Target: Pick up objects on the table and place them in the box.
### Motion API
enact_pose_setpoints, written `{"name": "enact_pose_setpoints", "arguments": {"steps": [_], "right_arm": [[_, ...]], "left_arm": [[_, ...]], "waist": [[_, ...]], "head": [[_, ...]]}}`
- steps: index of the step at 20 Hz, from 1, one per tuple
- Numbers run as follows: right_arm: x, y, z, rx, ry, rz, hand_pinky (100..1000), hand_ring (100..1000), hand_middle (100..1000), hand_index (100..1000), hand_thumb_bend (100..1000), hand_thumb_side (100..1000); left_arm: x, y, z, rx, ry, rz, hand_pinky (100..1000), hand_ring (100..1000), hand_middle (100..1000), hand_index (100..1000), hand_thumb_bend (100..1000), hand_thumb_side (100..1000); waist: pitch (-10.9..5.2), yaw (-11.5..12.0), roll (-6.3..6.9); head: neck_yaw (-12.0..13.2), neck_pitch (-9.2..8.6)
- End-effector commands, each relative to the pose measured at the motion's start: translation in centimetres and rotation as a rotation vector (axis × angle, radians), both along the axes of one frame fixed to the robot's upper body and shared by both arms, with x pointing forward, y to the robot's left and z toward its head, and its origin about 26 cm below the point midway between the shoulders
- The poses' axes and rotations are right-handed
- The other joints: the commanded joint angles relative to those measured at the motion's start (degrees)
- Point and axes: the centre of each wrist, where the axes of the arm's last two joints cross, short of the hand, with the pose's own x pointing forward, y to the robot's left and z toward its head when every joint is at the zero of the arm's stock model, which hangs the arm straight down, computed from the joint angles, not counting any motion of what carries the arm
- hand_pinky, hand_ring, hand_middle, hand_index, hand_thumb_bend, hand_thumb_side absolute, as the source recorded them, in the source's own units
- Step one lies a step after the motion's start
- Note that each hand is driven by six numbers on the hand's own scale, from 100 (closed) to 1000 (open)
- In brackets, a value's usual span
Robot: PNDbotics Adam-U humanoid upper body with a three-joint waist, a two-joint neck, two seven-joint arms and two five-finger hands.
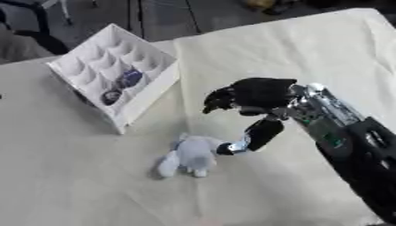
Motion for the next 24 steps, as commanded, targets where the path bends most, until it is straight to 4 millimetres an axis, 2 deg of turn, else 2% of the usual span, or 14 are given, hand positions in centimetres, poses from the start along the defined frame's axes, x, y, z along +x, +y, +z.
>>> {"name": "enact_pose_setpoints", "arguments": {"steps": [1,16,24], "right_arm": [[0.3,0.1,0.7,-0.002,-0.030,-0.005,761,657,873,915,546,835],[0.7,2.2,-0.2,0.009,0.023,0.054,737,579,869,909,489,828],[1.3,2.7,-1.8,-0.011,0.080,0.066,730,573,870,905,468,833]], "left_arm": [[0.0,0.0,0.8,0.012,-0.027,-0.009,735,798,816,896,250,989],[0.0,-0.2,0.8,0.013,-0.028,-0.023,738,799,816,898,247,990],[0.1,-0.3,0.8,0.010,-0.034,-0.031,739,800,817,898,245,992]], "waist": [[0.48,0.1,0.69],[0.62,0.7,1.01],[1.08,1.9,1.36]], "head": [[-0.1,0.27],[-0.5,0.27],[-1.1,0.27]]}}
